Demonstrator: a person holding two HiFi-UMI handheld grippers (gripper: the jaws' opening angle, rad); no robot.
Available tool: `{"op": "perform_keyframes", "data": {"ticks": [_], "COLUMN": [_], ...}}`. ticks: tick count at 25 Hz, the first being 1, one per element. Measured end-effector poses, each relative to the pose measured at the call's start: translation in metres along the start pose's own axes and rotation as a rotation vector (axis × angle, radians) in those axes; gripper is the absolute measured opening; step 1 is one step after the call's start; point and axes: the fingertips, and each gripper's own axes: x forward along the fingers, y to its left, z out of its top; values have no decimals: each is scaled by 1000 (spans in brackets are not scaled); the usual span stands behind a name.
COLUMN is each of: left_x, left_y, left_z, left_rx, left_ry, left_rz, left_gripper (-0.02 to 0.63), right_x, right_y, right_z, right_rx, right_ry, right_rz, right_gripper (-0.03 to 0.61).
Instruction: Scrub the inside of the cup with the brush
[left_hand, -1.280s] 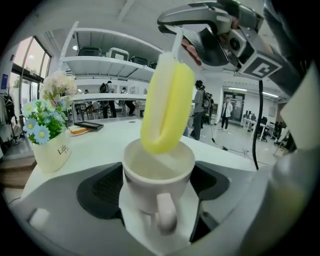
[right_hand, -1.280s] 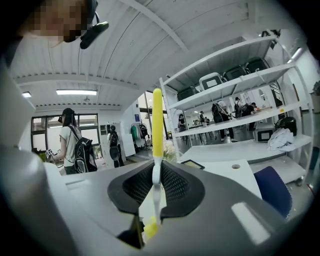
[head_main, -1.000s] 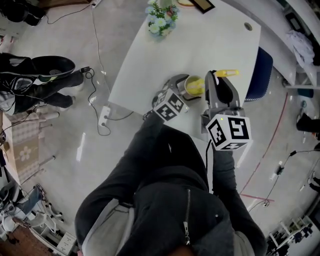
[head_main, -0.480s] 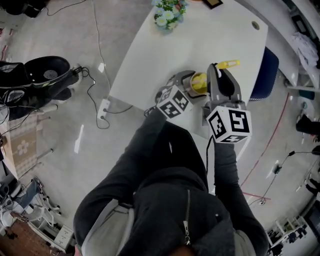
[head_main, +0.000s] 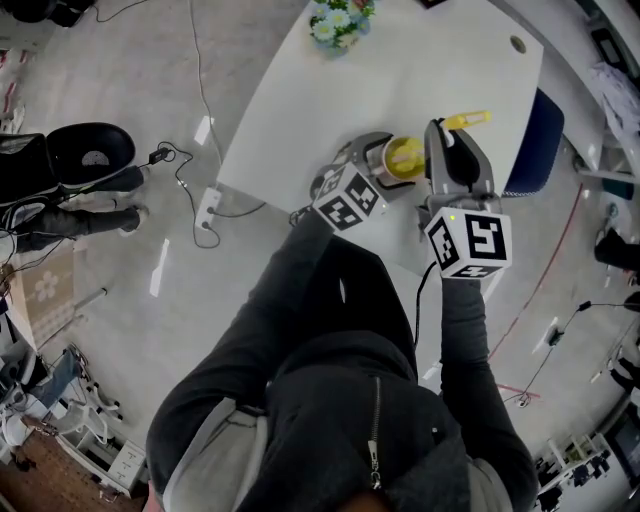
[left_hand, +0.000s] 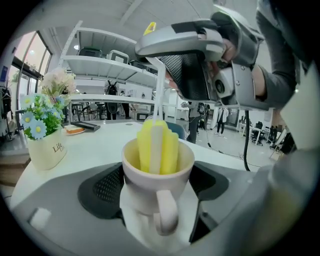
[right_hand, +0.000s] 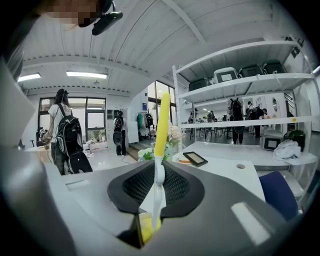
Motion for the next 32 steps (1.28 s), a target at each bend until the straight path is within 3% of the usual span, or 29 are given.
{"op": "perform_keyframes", "data": {"ticks": [8,15,28,32], "left_x": [-1,1,3,3], "left_y": [1,0,-4,0], "left_z": [-1,0,-2,-2], "left_rx": [-2,-4,-8,-10], "left_ry": [2,-2,-11,-10], "left_rz": [0,-1,8,13], "left_gripper": [414,414,414,414], "right_x": [-28,-18,3,-9], "right_y": [5,27,17,5], "right_z": [-10,-8,1,-1], "right_rx": [55,80,-76,-29], "right_ry": [34,32,-20,-9], "right_rz": [39,68,36,35], "right_gripper": [41,43,41,43]}}
